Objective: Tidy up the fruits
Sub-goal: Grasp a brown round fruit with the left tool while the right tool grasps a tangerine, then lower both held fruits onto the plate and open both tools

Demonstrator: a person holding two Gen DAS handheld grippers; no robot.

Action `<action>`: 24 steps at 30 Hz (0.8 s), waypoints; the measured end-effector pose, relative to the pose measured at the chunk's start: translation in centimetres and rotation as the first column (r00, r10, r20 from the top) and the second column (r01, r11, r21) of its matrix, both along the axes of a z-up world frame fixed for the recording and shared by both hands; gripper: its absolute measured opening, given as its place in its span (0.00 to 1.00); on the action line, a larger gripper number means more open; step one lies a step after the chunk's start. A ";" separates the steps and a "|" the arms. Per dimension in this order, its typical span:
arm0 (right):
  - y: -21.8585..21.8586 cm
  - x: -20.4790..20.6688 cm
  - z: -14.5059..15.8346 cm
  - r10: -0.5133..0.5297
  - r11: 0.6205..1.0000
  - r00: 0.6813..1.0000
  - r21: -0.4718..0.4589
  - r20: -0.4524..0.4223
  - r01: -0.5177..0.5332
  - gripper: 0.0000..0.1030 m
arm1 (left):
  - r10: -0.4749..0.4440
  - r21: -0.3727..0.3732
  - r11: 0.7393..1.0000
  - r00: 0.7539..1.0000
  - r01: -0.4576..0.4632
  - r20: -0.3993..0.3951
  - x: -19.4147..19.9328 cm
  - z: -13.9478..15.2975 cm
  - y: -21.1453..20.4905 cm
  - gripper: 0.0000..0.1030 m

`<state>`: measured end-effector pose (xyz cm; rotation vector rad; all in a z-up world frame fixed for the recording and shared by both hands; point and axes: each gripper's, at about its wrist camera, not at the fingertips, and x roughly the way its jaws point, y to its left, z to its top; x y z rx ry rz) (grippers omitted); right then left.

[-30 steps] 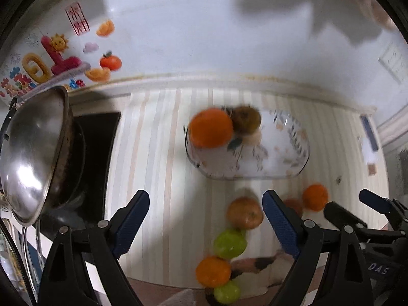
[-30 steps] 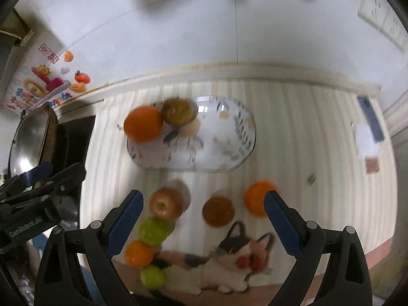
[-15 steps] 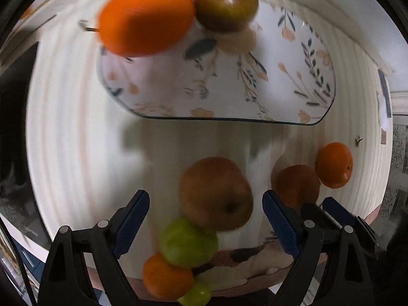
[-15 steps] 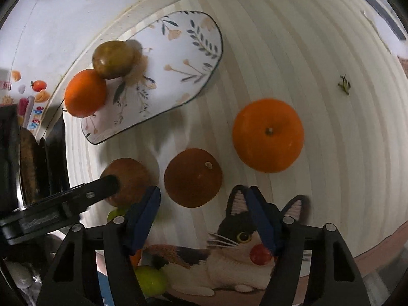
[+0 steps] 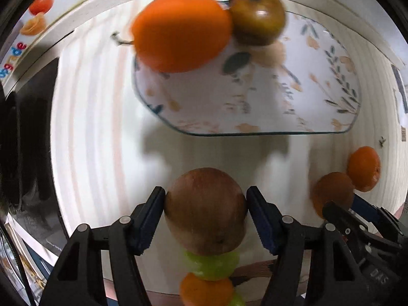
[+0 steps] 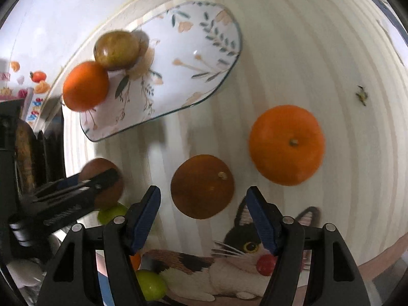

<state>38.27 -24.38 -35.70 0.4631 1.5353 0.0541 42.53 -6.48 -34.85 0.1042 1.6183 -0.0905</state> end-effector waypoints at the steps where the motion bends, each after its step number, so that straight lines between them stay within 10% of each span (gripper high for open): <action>1: 0.3 0.3 -0.5 0.006 1.000 1.000 -0.001 -0.009 -0.006 0.64 | 0.012 0.005 1.000 1.000 -0.012 -0.003 0.0 -0.2 0.5 0.62; 12: 1.4 1.2 -0.2 0.040 0.999 0.998 -0.025 0.040 -0.039 0.56 | 0.084 -0.076 0.994 0.996 -0.084 -0.007 0.2 0.6 4.7 0.62; 24: -2.0 6.6 4.9 0.013 1.000 0.984 0.002 0.176 -0.013 0.56 | 0.032 -0.247 0.969 0.998 -0.019 0.046 6.6 7.6 -1.8 0.62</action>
